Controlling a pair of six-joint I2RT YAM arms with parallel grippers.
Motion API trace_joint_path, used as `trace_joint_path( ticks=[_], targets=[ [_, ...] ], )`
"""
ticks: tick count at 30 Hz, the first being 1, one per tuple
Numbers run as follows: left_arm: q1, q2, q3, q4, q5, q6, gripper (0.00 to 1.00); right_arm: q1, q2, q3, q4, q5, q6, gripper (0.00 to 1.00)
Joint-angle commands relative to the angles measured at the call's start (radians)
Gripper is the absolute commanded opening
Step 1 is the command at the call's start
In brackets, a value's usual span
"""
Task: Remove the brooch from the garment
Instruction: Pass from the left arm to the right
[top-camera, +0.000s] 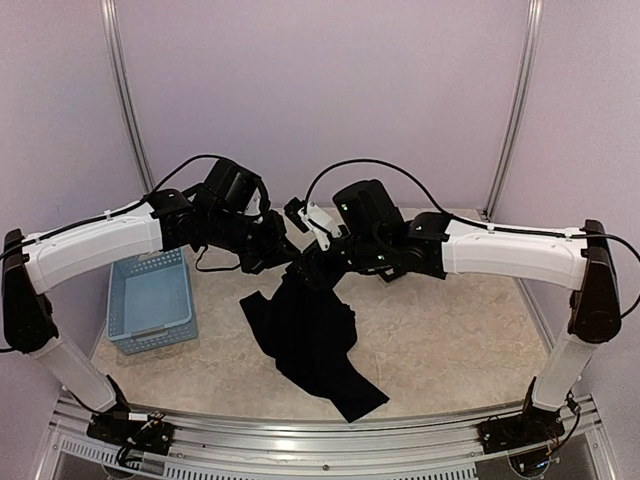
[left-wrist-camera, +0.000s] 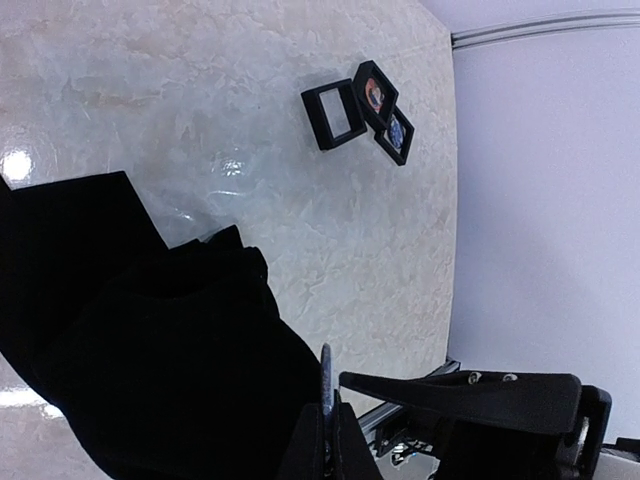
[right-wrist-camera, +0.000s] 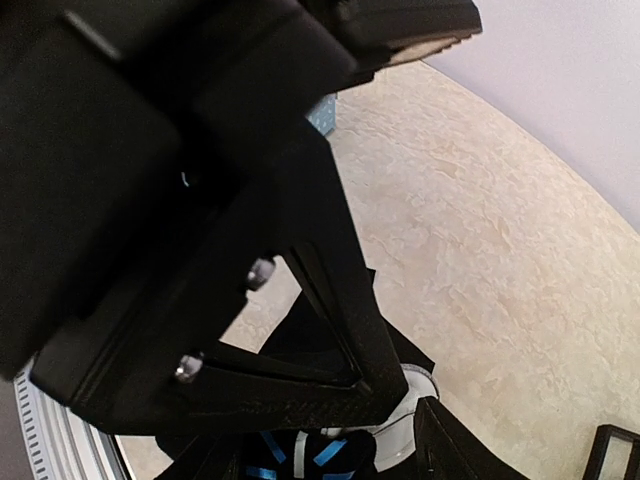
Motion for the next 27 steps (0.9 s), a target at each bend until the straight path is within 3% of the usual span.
trace_joint_path(
  ticks=[1,8,14,19,23,27],
  targets=[
    [-0.013,-0.051,-0.023,0.089,-0.037,-0.031,0.0,0.021,0.019,0.03,-0.089,0.095,0.06,0.58],
    [-0.019,-0.081,-0.037,0.079,-0.091,-0.026,0.0,0.032,0.008,0.033,-0.123,0.103,0.077,0.58],
    [-0.016,-0.113,-0.046,0.054,-0.125,-0.003,0.0,0.032,-0.006,0.027,-0.145,0.103,0.076,0.52],
    [0.0,-0.135,-0.057,0.048,-0.052,0.075,0.0,0.033,-0.019,0.022,-0.149,0.104,0.056,0.21],
    [0.015,-0.145,-0.042,0.013,0.049,0.19,0.0,0.03,-0.039,0.008,-0.134,0.087,0.011,0.05],
    [0.023,-0.134,-0.027,-0.011,0.229,0.346,0.0,0.013,-0.062,-0.01,-0.113,0.047,-0.023,0.02]
  ],
)
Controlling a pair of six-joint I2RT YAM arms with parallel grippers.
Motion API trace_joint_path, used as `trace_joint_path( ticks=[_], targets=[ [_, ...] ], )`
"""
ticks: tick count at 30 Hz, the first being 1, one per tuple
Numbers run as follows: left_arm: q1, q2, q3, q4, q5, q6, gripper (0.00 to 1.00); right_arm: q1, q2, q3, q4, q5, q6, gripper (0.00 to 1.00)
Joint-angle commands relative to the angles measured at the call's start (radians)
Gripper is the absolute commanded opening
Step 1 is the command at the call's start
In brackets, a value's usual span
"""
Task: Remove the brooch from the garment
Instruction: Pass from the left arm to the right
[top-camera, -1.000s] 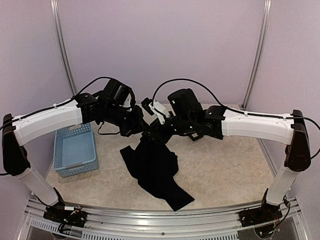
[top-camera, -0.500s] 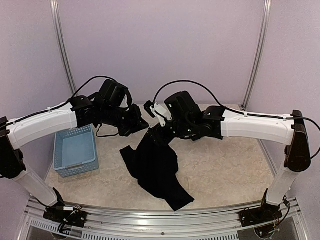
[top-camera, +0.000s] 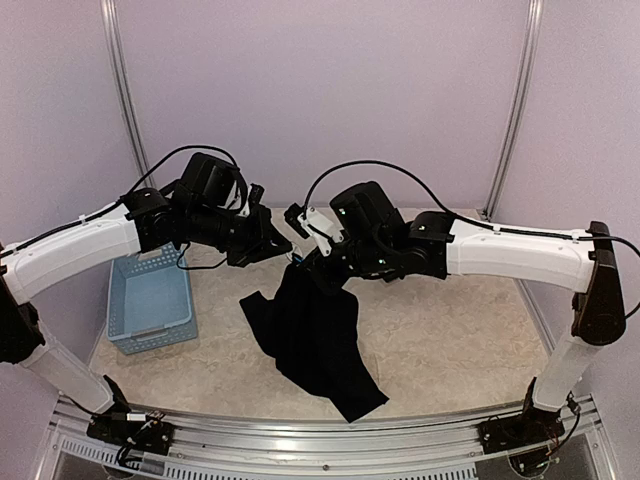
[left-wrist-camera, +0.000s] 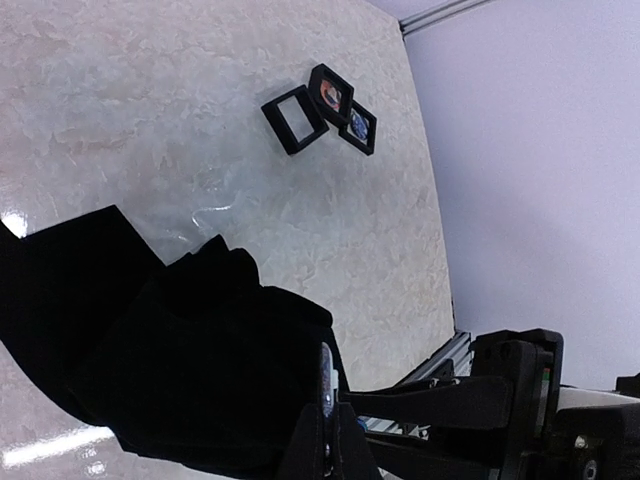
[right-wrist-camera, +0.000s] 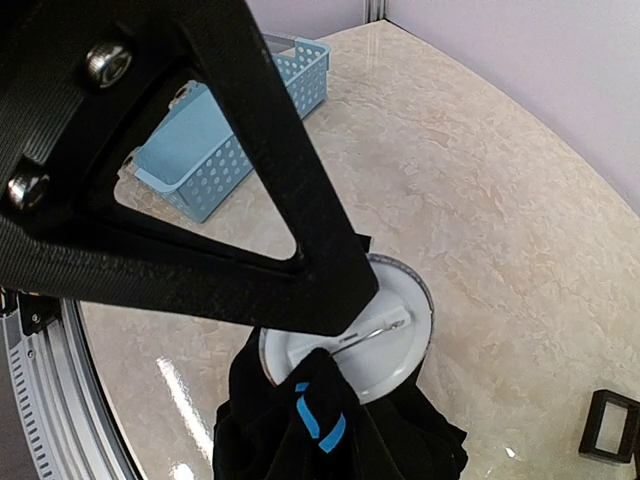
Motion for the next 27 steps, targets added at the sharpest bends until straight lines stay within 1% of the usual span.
trace_joint_path(
  ticks=[1,5,9,10,12,16,21,23,27],
  targets=[
    [0.004,-0.023,0.029,-0.042,0.222,0.208,0.0,-0.02,-0.05,-0.027,-0.017,-0.037,-0.051,0.02],
    [0.003,0.0,0.05,-0.106,0.288,0.29,0.0,-0.051,-0.082,-0.056,0.002,-0.166,-0.089,0.01],
    [-0.004,0.047,0.12,-0.219,0.27,0.372,0.0,-0.068,-0.1,-0.07,-0.007,-0.377,-0.138,0.01],
    [-0.009,0.06,0.14,-0.244,0.264,0.397,0.0,-0.073,-0.098,-0.068,-0.019,-0.401,-0.138,0.01],
    [-0.018,0.091,0.172,-0.28,0.262,0.443,0.0,-0.084,-0.094,-0.067,-0.042,-0.419,-0.138,0.0],
    [-0.025,0.122,0.19,-0.302,0.278,0.492,0.0,-0.114,-0.108,-0.087,-0.051,-0.418,-0.136,0.0],
    [-0.042,0.147,0.234,-0.381,0.214,0.544,0.0,-0.199,-0.128,-0.106,-0.028,-0.55,-0.117,0.0],
    [-0.05,0.158,0.249,-0.406,0.2,0.557,0.0,-0.221,-0.127,-0.102,-0.048,-0.573,-0.119,0.0],
    [-0.063,0.167,0.263,-0.381,0.228,0.559,0.0,-0.253,-0.127,-0.109,-0.057,-0.605,-0.127,0.0]
  ],
)
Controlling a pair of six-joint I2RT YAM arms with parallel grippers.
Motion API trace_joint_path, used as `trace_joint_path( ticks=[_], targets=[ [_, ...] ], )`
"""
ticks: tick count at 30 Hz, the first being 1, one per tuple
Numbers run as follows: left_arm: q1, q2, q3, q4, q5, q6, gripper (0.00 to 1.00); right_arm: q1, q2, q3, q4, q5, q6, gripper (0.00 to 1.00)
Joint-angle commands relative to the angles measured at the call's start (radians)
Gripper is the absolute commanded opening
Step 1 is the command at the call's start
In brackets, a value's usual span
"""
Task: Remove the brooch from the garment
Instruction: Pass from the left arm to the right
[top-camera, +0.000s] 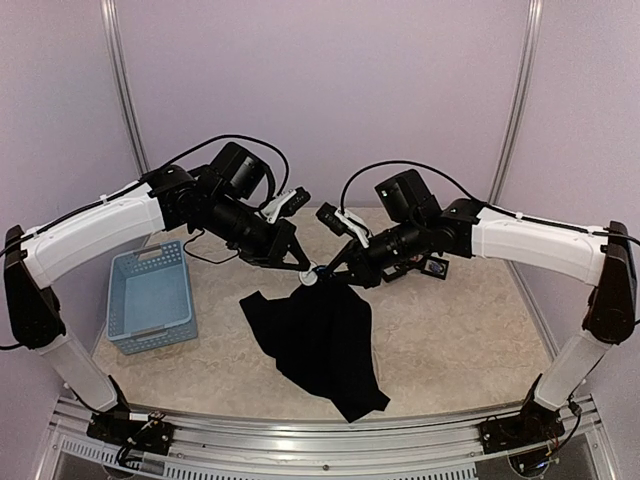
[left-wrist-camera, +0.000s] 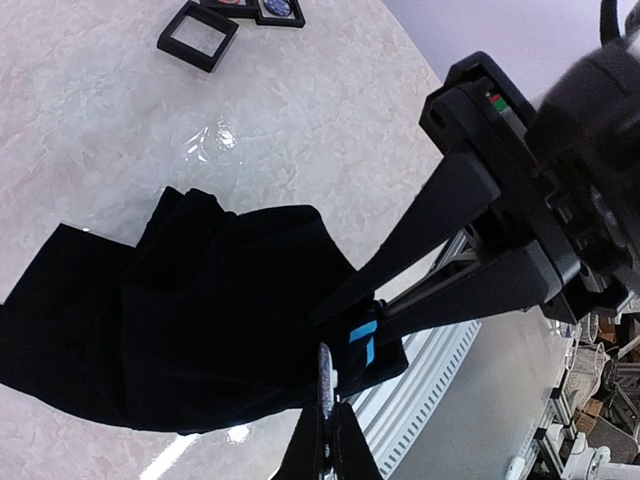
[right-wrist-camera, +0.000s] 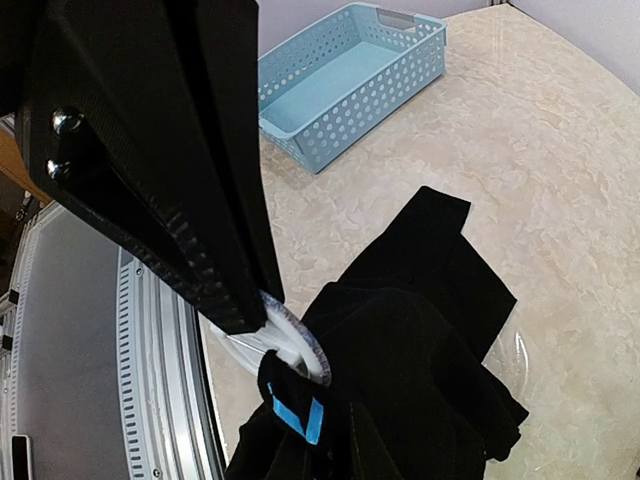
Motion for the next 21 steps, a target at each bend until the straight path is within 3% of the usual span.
trace_joint_path(
  ticks=[1,9,15,21],
  targets=[
    [-0.021,0.014,0.021,-0.071,0.039,0.032,0.0,-0.053,-0.037,-0.007,0.003,-0.071,-0.002,0.04],
    [-0.006,-0.012,0.002,-0.006,0.095,0.03,0.0,-0.098,-0.081,-0.011,-0.041,-0.275,-0.015,0.48],
    [-0.008,-0.012,0.011,0.001,0.157,0.05,0.0,-0.126,-0.137,-0.026,-0.01,-0.349,0.05,0.57],
    [-0.014,0.044,0.101,-0.034,0.203,0.068,0.0,-0.126,-0.061,0.013,-0.042,-0.423,0.053,0.52]
  ],
)
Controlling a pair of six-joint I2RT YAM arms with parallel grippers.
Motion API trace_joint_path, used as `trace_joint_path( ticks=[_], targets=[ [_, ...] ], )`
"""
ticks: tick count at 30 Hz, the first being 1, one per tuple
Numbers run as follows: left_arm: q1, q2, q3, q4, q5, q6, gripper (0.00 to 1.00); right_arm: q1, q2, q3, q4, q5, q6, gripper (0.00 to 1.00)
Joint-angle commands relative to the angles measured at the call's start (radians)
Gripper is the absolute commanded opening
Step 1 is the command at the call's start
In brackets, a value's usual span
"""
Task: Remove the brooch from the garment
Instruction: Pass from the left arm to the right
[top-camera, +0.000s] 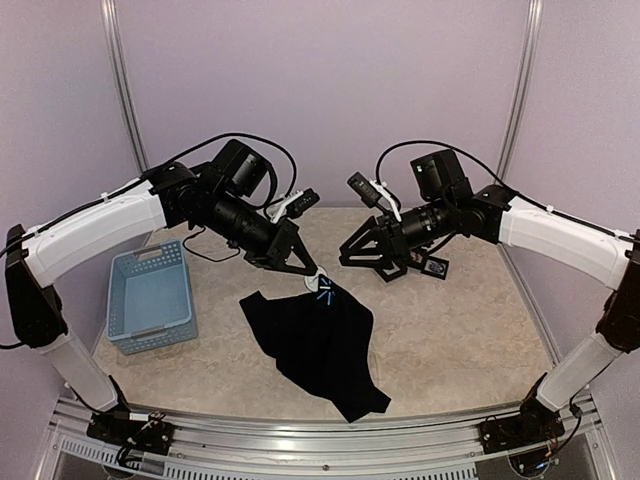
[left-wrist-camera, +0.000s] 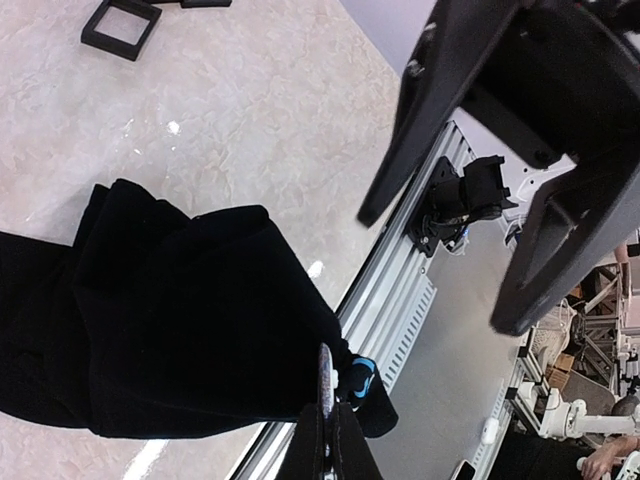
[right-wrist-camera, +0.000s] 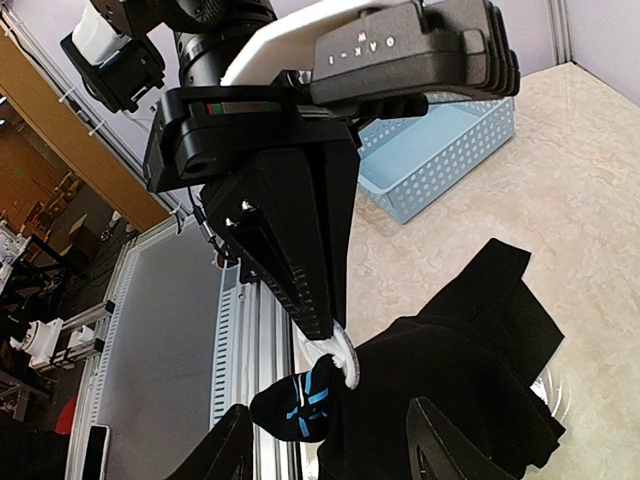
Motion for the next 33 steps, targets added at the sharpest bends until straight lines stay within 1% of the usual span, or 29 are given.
trace_joint_path(
  ticks=[1,7,14,16,22,25,27,29,33],
  targets=[
    [-0.012,0.046,0.1,-0.038,0.063,0.037,0.0,-0.004,0.062,0.027,-0.037,-0.087,0.014,0.51],
    [-0.022,0.074,0.124,-0.064,0.07,0.048,0.0,-0.004,0.09,0.043,-0.084,-0.105,-0.018,0.53],
    [-0.034,0.096,0.159,-0.079,0.073,0.054,0.0,0.0,0.136,0.072,-0.119,-0.175,-0.019,0.47],
    [-0.034,0.102,0.164,-0.079,0.074,0.054,0.0,0.005,0.151,0.089,-0.15,-0.176,-0.064,0.45],
    [-0.036,0.108,0.168,-0.078,0.081,0.056,0.0,0.011,0.162,0.092,-0.156,-0.195,-0.067,0.38],
    [-0.036,0.109,0.168,-0.075,0.085,0.056,0.0,0.019,0.171,0.094,-0.154,-0.21,-0.064,0.3],
    [-0.038,0.111,0.172,-0.071,0.09,0.056,0.0,0.024,0.182,0.102,-0.17,-0.217,-0.073,0.3],
    [-0.038,0.115,0.177,-0.069,0.097,0.056,0.0,0.025,0.19,0.109,-0.177,-0.205,-0.08,0.34],
    [-0.043,0.118,0.178,-0.071,0.1,0.056,0.0,0.025,0.183,0.095,-0.129,-0.176,-0.062,0.34]
  ],
)
